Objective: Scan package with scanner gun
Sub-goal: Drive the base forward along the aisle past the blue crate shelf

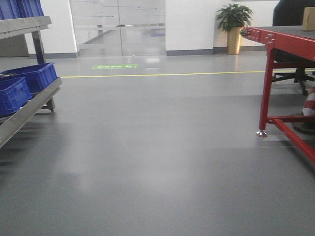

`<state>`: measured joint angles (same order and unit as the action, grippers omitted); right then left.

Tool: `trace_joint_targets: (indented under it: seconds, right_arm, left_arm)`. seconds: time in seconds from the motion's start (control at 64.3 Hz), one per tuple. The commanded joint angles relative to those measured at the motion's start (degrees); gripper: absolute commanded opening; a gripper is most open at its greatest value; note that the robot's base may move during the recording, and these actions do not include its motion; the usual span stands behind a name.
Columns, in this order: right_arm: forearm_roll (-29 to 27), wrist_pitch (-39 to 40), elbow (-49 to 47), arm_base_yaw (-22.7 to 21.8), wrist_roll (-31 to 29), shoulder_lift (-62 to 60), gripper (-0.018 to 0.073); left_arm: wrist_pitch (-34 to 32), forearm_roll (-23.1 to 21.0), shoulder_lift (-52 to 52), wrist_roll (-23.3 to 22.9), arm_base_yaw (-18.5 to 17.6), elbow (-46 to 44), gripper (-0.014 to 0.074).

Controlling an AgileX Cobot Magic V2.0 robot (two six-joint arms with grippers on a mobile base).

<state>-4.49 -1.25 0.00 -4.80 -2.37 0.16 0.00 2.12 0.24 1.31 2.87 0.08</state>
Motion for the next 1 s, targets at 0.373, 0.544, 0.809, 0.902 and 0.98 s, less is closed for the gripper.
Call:
trace_joint_targets:
  seconds: [0.373,0.544,0.809,0.902,0.98]
  right_arm:
    - [-0.1,0.9,0.0,-0.2,-0.5,-0.2,-0.0169]
    - [-0.1,0.9,0.0,-0.2,-0.5,-0.2,-0.0169]
    - [-0.1,0.9,0.0,-0.2,-0.5,-0.2,-0.0169]
    - [-0.1,0.9,0.0,-0.2,-0.5,-0.2,-0.0169]
    - [-0.1,0.9,0.0,-0.2,-0.5,-0.2,-0.0169]
  left_arm:
    - [-1.0,-0.4,-0.2,0.0,0.1,-0.1,-0.0111]
    - [-1.0,-0.4,-0.2,0.0,0.1,-0.1,-0.0111]
    - [-1.0,-0.4,-0.2,0.0,0.1,-0.1,-0.0111]
    - [-1.0,-0.4,-0.2,0.0,0.1,-0.1,-0.0111]
    - [-1.0,-0.4,-0.2,0.0,0.1,-0.1,-0.0111]
